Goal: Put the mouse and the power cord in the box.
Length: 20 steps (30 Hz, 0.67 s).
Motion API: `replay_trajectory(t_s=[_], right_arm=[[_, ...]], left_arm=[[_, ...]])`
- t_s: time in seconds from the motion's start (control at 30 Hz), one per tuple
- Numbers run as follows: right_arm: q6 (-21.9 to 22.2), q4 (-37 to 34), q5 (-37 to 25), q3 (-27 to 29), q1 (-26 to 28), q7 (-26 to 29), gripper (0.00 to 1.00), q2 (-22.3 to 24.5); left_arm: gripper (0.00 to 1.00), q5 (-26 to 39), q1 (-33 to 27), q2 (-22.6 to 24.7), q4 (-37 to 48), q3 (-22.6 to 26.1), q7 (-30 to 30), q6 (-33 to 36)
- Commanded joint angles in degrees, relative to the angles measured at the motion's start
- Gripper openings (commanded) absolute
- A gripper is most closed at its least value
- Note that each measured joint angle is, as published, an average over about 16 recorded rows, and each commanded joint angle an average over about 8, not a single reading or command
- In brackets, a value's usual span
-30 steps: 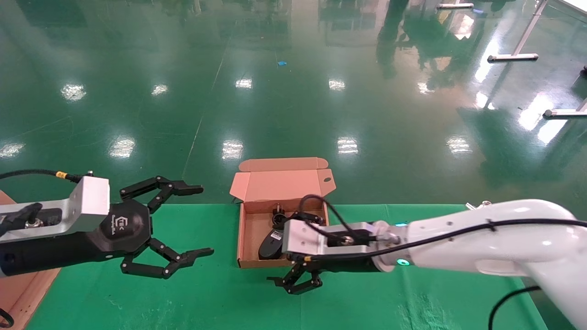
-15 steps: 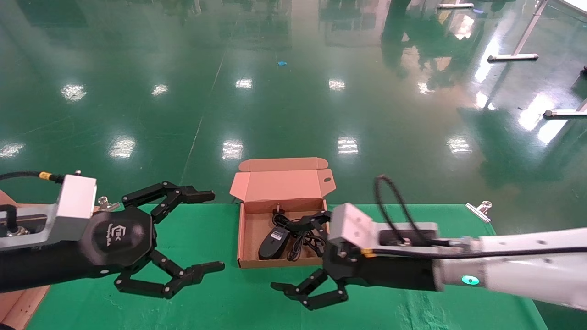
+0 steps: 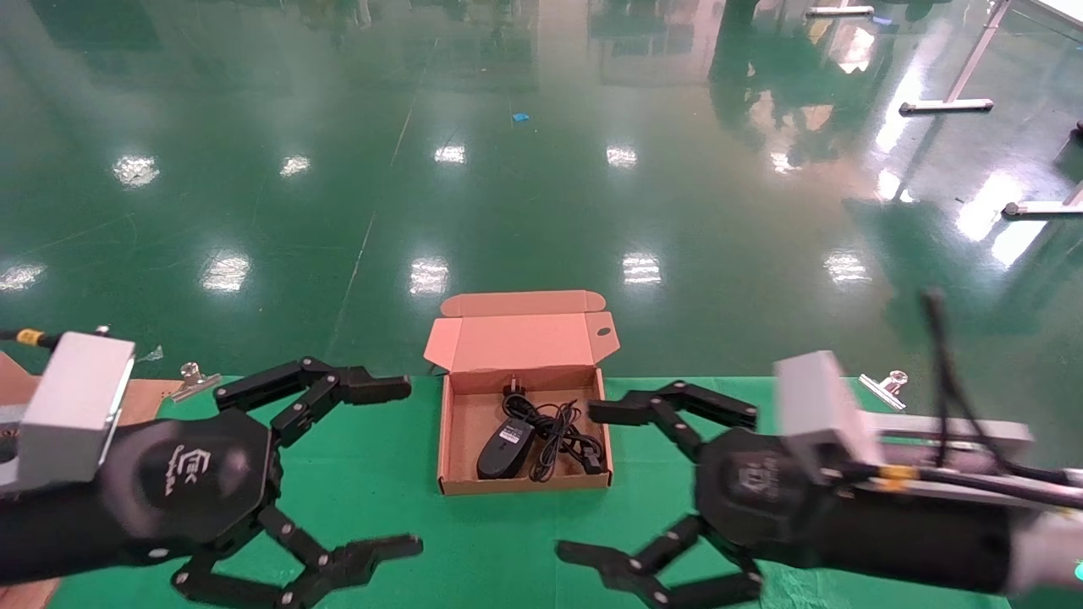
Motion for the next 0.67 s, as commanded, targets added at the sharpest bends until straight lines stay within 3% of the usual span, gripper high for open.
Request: replay_trajectory(t_s=[0.03, 0.4, 0.67], right_arm=[[-1.51, 1.22, 1.3, 2.08, -1.18, 0.93, 1.0, 1.44], [-8.67, 6.96, 7.47, 12.07, -6.75, 5.13, 1.0, 8.25], [-9.55, 7.61, 8.25, 13.43, -7.42, 5.32, 1.0, 9.06]], left_arm=[[1.0, -0.16, 1.08, -0.36, -1.99, -1.22, -1.72, -0.1], [1.0, -0.96, 6.43, -2.12, -11.9, -7.31, -10.13, -0.55], [1.0, -1.15, 7.4, -2.46, -13.59, -8.43, -11.09, -0.65]])
